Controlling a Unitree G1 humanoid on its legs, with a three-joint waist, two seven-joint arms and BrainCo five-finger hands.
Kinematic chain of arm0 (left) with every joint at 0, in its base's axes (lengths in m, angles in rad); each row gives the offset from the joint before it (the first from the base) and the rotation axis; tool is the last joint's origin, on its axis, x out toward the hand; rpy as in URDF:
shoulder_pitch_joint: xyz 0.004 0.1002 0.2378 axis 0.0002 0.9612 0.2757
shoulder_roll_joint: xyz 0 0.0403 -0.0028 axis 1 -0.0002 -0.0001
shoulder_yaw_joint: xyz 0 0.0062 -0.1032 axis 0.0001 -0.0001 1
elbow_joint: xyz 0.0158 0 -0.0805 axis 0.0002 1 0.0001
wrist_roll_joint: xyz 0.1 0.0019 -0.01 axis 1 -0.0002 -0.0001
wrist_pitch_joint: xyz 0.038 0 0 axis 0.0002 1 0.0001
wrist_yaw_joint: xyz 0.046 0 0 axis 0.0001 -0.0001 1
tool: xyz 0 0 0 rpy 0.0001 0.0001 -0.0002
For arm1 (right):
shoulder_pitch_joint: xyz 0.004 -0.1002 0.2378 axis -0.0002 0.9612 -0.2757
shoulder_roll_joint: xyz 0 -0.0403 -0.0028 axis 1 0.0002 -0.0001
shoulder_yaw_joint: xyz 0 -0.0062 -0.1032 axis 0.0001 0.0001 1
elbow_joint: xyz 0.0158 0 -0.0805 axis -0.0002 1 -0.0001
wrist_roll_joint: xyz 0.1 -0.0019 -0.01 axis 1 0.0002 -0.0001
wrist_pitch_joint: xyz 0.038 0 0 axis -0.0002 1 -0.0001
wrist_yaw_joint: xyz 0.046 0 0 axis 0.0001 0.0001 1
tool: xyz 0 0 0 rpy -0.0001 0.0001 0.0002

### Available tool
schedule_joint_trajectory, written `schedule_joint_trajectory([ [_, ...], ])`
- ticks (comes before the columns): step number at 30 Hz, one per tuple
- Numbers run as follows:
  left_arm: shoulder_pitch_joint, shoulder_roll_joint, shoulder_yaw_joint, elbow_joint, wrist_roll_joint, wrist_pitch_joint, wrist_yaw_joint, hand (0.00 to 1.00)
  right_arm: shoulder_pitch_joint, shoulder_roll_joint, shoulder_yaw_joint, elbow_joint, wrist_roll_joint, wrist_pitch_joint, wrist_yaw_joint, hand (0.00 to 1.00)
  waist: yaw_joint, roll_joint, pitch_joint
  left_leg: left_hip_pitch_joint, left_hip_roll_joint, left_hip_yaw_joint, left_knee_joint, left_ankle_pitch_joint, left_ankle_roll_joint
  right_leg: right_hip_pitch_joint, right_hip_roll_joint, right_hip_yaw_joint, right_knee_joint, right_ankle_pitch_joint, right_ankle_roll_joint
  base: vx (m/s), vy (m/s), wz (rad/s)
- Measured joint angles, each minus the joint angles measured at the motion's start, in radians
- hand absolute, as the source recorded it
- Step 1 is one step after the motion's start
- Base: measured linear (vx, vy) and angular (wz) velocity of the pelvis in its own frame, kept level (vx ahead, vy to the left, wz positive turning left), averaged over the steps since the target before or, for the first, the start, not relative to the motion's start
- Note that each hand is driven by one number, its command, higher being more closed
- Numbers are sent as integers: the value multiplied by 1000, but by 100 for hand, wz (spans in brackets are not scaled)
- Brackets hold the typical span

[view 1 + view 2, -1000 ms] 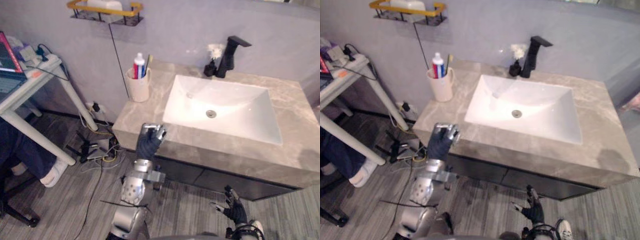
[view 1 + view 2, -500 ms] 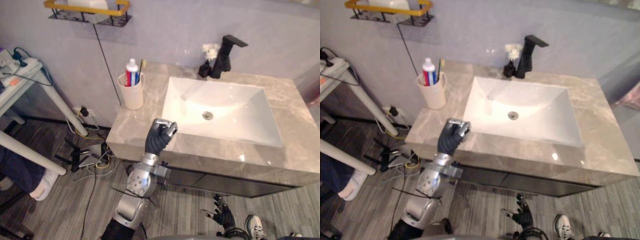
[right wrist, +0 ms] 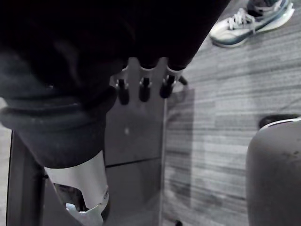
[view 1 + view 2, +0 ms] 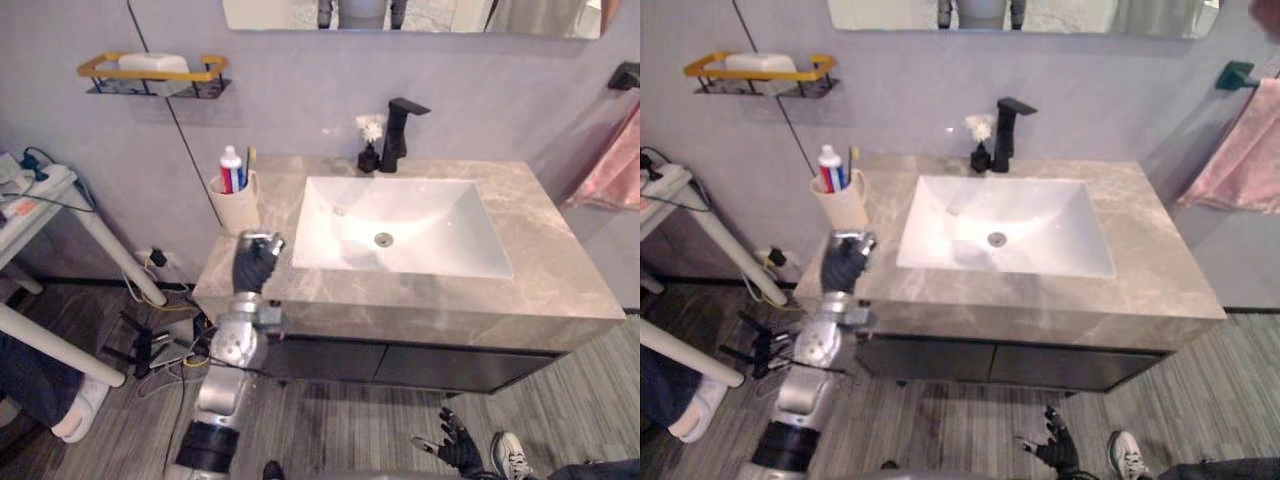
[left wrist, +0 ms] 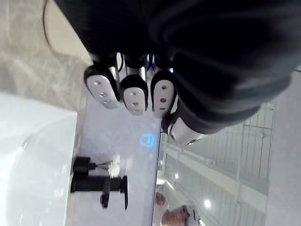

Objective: Organize washtable

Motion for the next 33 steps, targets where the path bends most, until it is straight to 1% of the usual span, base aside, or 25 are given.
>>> schedule_joint_trajectory([
  [4,-46,64,113,76,14,0,29,100,0,1,0,0,0,2,1,0,-7,-12,-2,-6,-1,0,-1,0,0,0,0,0,-15,6,4,0,0,0],
  [7,-88,112,168,144,16,5,48,100,-7,2,-1,0,0,3,1,0,-9,-12,-1,-15,-3,0,0,0,0,-3,0,1,-29,12,8,0,0,0],
  [10,-126,158,202,182,16,17,65,100,-11,2,-1,0,-1,3,1,0,-13,-12,-1,-32,-3,0,0,1,0,-16,1,1,-32,14,11,38,-7,0],
  [12,-136,184,219,206,16,19,67,100,-12,3,-1,0,-2,4,2,0,-21,-13,-1,-34,-3,1,0,1,0,-17,1,2,-36,16,13,57,-12,-3],
  [13,-156,213,220,243,16,22,68,100,-12,2,-1,0,-2,4,2,0,-26,-14,0,-34,-3,1,0,1,0,-17,2,4,-39,16,13,64,-16,-4],
  [16,-205,242,220,290,16,31,65,100,-13,1,-2,1,-2,4,2,0,-27,-17,2,-41,-2,4,0,1,0,-21,4,4,-50,22,9,14,-6,-5],
  [17,-249,268,220,340,16,37,65,100,-20,0,-1,2,-2,4,2,0,-28,-17,5,-52,1,12,0,1,0,-38,6,14,-50,29,2,-6,1,-15],
  [20,-304,300,220,394,16,43,65,100,-46,-1,-1,18,-3,5,1,0,-32,-24,26,-58,2,21,0,1,0,-55,7,31,-51,41,0,-39,12,-19],
  [22,-329,313,220,409,16,44,65,100,-50,-1,-1,18,-4,5,1,0,-35,-29,38,-68,3,26,0,1,0,-71,8,33,-52,51,-12,-69,22,-13],
  [27,-368,349,220,465,16,50,69,100,-50,6,-1,18,-9,6,1,0,-35,-46,68,-89,3,43,0,3,4,-106,7,50,-58,68,-13,-67,17,-14],
  [33,-406,352,231,500,14,60,89,100,-57,11,-1,18,-8,6,-1,0,-32,-43,97,-101,3,44,0,4,4,-114,8,54,-68,73,-10,-13,-1,-1],
])
